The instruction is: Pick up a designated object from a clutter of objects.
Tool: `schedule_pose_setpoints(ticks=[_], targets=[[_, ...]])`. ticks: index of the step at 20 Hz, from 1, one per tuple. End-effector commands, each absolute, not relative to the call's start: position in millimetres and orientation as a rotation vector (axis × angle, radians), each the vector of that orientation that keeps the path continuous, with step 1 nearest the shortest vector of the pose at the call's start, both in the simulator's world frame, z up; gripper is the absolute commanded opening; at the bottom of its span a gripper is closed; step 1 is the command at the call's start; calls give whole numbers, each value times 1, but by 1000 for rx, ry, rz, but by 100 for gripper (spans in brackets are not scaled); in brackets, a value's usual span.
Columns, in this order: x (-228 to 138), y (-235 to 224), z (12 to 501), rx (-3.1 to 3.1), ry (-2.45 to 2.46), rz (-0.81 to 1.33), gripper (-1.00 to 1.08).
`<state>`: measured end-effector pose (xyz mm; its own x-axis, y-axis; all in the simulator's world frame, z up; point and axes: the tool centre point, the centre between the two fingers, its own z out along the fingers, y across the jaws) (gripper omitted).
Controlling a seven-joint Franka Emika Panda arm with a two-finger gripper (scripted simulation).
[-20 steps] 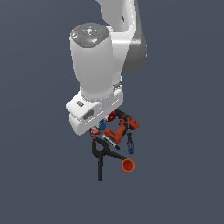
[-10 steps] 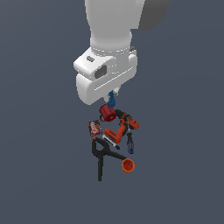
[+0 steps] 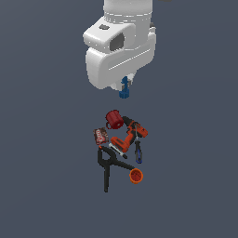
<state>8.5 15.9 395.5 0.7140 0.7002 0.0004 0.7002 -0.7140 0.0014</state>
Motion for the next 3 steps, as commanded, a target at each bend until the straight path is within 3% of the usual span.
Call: schedule_pose_setpoints(ticks=[1,3], targets=[[7,18,400,2908,1187,0,-100],[8,18,400,2909,1187,0,-100]])
